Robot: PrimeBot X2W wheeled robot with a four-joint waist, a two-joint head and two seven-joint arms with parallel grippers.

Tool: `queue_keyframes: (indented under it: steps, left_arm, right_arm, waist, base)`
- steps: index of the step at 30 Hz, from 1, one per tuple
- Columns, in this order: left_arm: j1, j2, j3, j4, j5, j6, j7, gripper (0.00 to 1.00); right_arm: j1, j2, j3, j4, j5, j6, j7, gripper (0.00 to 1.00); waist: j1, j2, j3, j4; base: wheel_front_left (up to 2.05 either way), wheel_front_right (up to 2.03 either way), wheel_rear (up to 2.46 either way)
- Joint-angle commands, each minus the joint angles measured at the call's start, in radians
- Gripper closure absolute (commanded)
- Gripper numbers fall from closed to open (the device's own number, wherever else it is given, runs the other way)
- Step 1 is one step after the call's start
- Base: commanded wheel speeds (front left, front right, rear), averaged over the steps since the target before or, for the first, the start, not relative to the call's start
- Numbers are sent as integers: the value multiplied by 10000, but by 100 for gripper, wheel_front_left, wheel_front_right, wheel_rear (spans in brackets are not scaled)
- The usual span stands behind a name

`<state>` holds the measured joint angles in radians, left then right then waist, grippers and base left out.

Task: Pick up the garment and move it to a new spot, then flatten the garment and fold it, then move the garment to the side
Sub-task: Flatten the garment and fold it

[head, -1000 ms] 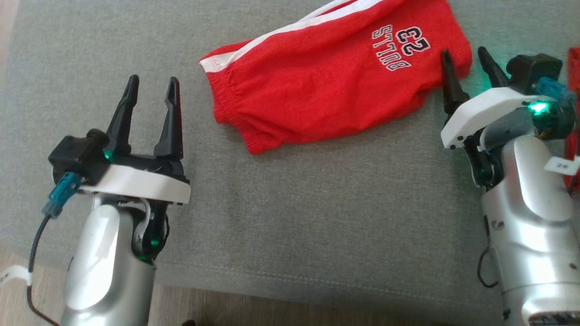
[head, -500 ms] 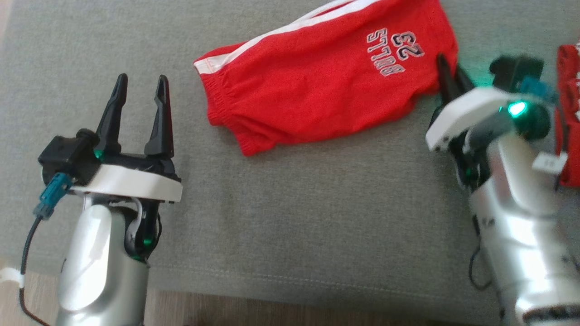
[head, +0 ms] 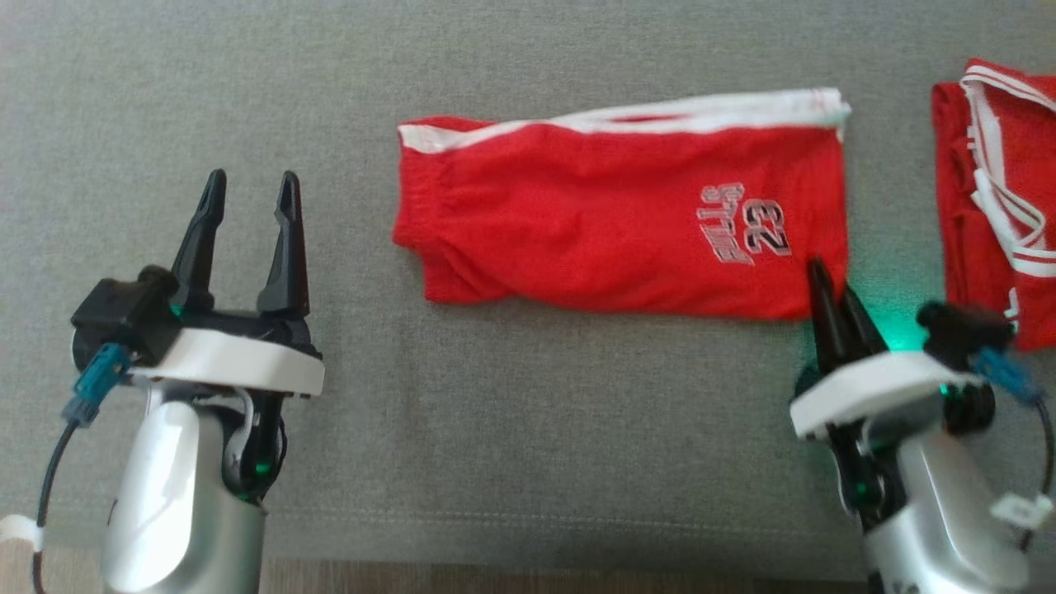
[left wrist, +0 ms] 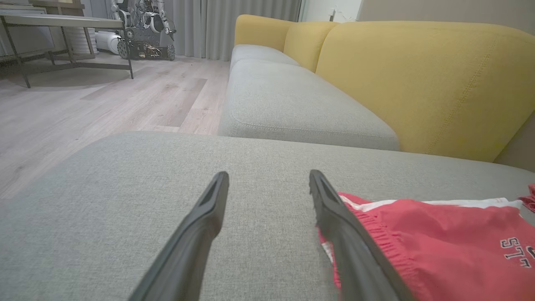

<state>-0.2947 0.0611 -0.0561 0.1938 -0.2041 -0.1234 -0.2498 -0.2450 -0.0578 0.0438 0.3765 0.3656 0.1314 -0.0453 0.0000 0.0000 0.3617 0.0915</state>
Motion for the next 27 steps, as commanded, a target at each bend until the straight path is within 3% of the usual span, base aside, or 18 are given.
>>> queue_keyframes:
  steps: [1, 8, 15, 21, 27]
  left_arm:
    - [20, 252, 365, -387, 66, -27, -120, 0]
    - [110, 263, 251, -311, 55, -41, -120, 0]
    - [138, 247, 124, -236, 43, -48, -120, 0]
    - [121, 199, -52, -100, 19, -53, -120, 0]
    - [75, 115, -256, 29, -26, -57, -120, 0]
  right_arm:
    - [299, 76, 113, -372, 136, -7, -63, 100]
    - [821, 76, -186, -780, 257, -7, 106, 100]
    - [183, 76, 177, -1603, -184, -7, 376, 100]
    - [-1371, 76, 2036, -2524, -390, -7, 1178, 100]
    - [-2616, 76, 4346, -1905, 651, -7, 1364, 100]
  waist:
    - [0, 0, -29, -40]
    - [0, 0, -131, -28]
    - [0, 0, -335, 99]
    - [0, 0, -584, 457]
    - [0, 0, -703, 1055]
  base:
    - [0, 0, 0]
    - [0, 0, 0]
    - [0, 0, 0]
    - [0, 0, 0]
    - [0, 0, 0]
